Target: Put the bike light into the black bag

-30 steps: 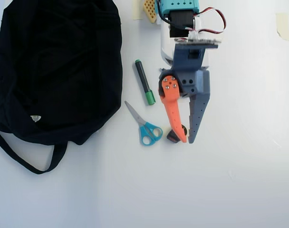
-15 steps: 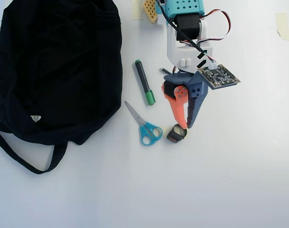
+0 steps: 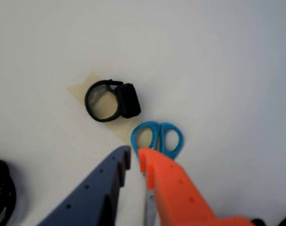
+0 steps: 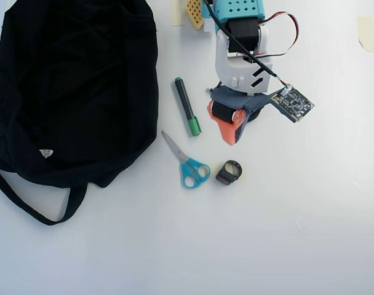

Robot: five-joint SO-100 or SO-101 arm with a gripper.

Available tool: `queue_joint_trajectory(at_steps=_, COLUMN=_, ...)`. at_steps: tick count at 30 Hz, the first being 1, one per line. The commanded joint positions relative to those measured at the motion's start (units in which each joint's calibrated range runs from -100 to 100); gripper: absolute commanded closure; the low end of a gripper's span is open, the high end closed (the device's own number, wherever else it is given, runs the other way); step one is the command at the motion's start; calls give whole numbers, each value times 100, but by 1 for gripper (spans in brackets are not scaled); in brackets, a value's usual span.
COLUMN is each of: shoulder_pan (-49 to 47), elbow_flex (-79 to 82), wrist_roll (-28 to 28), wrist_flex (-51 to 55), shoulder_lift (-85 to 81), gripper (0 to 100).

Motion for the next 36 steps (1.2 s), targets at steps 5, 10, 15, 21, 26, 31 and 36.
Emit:
queue_joint_trajectory(at_steps=5, shoulder_pan=-32, elbow_flex=-186, wrist_roll=275, wrist_flex=246, shoulder_lift=120, gripper=98)
queue_joint_trajectory(at_steps=10, shoulder_pan=-114, elbow_flex=-384, wrist_roll=239, wrist_flex=229, shoulder_lift=444, gripper=98)
queue_joint_trajectory(at_steps=15, shoulder_pan=-151, elbow_flex=-743, wrist_roll=244, wrist_flex=160, shoulder_lift=859, gripper=97)
queue_joint_trajectory(at_steps=21, shoulder_pan=-129, elbow_flex=-1516, wrist_roll=239, wrist_flex=143, shoulder_lift=1572, gripper=97)
queue_joint_trajectory(at_steps=26, shoulder_pan=-166, elbow_flex=-2064, wrist_roll=8, wrist_flex=143, shoulder_lift=2087, gripper=97)
queue_joint_trajectory(at_steps=31, shoulder_pan=-181, elbow_flex=-2442, wrist_roll=-24, wrist_flex=134, shoulder_lift=2419, gripper=97)
queue_joint_trajectory(at_steps=36, shoulder_pan=-196, elbow_flex=-2648, wrist_roll=-97, wrist_flex=134, shoulder_lift=2734, gripper=97)
